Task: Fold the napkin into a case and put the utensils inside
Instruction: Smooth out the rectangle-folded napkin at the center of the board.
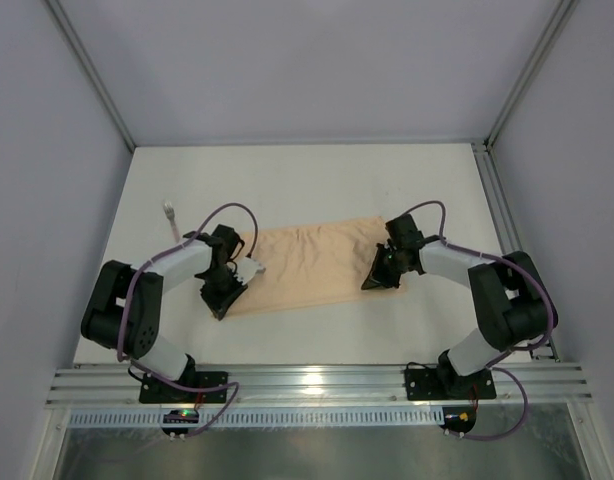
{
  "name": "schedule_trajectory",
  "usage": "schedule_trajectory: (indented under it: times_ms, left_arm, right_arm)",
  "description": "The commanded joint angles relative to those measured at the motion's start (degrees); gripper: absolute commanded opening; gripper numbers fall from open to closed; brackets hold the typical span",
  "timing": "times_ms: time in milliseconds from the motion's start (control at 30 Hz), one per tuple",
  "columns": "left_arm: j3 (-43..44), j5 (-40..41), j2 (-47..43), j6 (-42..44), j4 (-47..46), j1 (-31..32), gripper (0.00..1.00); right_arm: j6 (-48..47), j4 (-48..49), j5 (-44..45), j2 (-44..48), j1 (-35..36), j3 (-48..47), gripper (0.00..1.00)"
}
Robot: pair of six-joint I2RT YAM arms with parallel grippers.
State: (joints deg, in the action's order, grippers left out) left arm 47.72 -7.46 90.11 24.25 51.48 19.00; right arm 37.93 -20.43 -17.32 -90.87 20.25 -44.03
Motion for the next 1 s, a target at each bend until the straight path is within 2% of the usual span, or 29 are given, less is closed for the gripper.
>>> schedule_trajectory:
  times_ms: [0, 100, 667, 833, 967]
  left_arm:
    - [-4.4, 6.9, 1.9, 2.5, -10.0, -0.4, 0.19]
    - [-4.9, 10.0, 2.4, 3.0, -11.2, -0.5, 0.18]
    - [-6.1, 10.9, 3.8, 4.4, -13.7, -0.5, 0.17]
    - [-5.4, 9.5, 2.2, 5.2, -12.5, -0.5, 0.17]
    - [-2.0, 5.2, -1.9, 5.9, -7.8, -0.5, 0.21]
  right_arm:
    - [1.0, -0.1, 2.4, 1.2, -4.2, 5.4, 0.03]
    - [0.3, -1.5, 2.9, 3.6, -7.0, 7.4, 0.03]
    - [-3.7, -8.7, 5.0, 13.8, -17.8, 12.8, 0.03]
    - [-6.7, -12.0, 4.8, 17.1, -22.9, 10.3, 0.03]
    - [-8.7, -15.6, 5.2, 19.4, -23.0, 4.1, 0.03]
